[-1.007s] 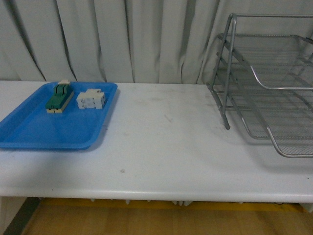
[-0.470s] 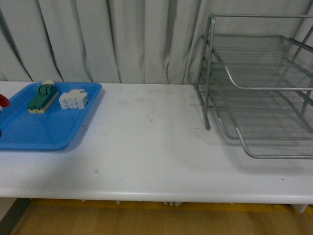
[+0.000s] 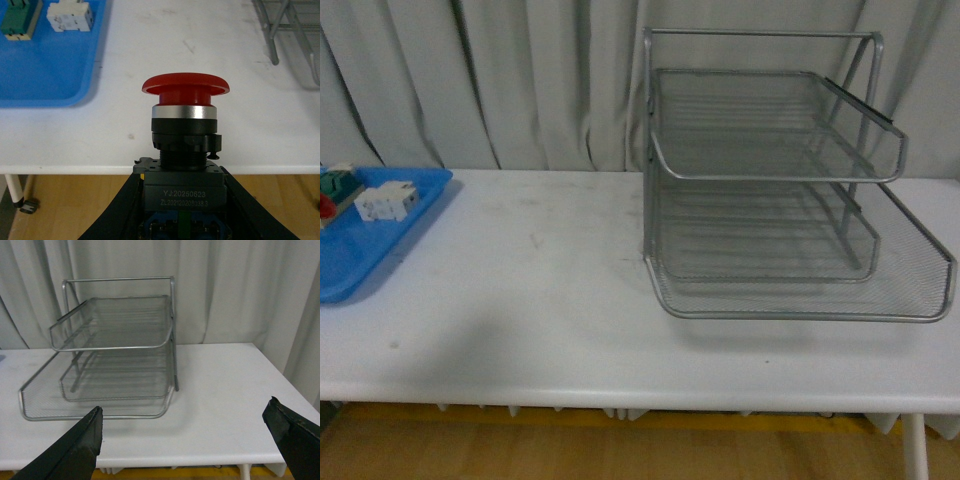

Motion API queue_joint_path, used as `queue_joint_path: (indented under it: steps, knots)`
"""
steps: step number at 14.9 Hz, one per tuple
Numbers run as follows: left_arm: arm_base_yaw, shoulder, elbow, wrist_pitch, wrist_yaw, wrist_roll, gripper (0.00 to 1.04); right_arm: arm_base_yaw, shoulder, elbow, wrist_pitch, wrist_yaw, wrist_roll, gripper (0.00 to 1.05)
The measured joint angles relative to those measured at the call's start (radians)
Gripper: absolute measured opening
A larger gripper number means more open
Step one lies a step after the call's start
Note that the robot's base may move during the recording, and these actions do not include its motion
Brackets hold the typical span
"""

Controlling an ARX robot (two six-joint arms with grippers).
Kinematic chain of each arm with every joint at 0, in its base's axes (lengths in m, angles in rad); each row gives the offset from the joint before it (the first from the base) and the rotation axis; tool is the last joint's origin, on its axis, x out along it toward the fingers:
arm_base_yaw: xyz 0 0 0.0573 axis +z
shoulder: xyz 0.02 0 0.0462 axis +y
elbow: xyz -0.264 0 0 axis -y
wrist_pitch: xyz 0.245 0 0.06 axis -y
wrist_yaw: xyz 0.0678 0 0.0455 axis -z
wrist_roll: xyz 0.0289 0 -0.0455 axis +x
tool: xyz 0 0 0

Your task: Place button on rack with both arms

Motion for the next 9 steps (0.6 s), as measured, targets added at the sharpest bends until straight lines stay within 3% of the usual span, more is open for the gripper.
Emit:
queue_joint_path:
  steps: [3,5,9]
  knots:
    - [-0.013,0.013,0.000,0.014,0.000,0.000,0.36,0.000,0.000,0.000,0.002,0.000,0.000,0.98]
    - [-0.071,0.089,0.062,0.022,0.015,0.006,0.36,0.000,0.000,0.000,0.002,0.003,0.000,0.98]
    - [-0.173,0.345,0.393,-0.022,0.021,0.050,0.36,0.000,0.000,0.000,-0.001,0.003,0.000,0.98]
